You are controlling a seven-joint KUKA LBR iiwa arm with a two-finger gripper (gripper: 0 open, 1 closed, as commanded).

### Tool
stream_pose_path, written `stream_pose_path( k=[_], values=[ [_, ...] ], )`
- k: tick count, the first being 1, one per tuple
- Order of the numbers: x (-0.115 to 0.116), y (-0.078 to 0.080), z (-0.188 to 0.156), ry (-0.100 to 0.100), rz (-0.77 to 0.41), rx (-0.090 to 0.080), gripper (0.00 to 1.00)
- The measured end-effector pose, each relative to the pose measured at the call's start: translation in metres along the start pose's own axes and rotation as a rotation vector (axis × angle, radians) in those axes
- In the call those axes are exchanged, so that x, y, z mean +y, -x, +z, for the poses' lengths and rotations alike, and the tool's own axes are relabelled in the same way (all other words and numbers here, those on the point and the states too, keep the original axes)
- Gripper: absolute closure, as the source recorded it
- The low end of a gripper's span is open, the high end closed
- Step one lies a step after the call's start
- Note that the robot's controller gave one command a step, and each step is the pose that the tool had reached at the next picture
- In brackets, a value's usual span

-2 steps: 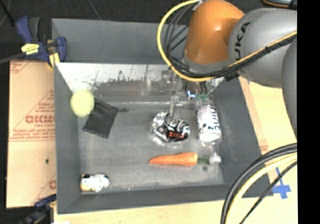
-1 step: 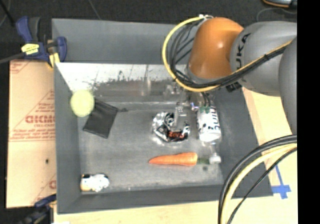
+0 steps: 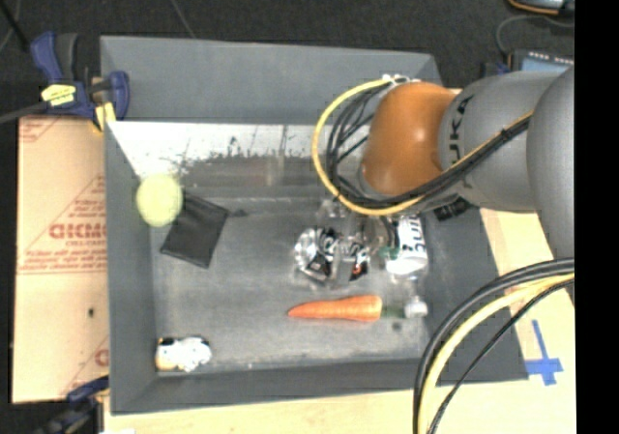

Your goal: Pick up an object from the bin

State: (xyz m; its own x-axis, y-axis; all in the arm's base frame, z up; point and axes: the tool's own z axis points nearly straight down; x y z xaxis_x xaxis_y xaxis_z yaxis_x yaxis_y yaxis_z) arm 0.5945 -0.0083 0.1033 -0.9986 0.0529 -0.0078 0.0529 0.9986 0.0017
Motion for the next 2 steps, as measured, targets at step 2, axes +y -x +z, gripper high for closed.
stream_pose_path(
  k=[2],
  values=[
    [0.0057, 0.01, 0.0121, -0.002, -0.095, -0.013, 1.0]
  ],
)
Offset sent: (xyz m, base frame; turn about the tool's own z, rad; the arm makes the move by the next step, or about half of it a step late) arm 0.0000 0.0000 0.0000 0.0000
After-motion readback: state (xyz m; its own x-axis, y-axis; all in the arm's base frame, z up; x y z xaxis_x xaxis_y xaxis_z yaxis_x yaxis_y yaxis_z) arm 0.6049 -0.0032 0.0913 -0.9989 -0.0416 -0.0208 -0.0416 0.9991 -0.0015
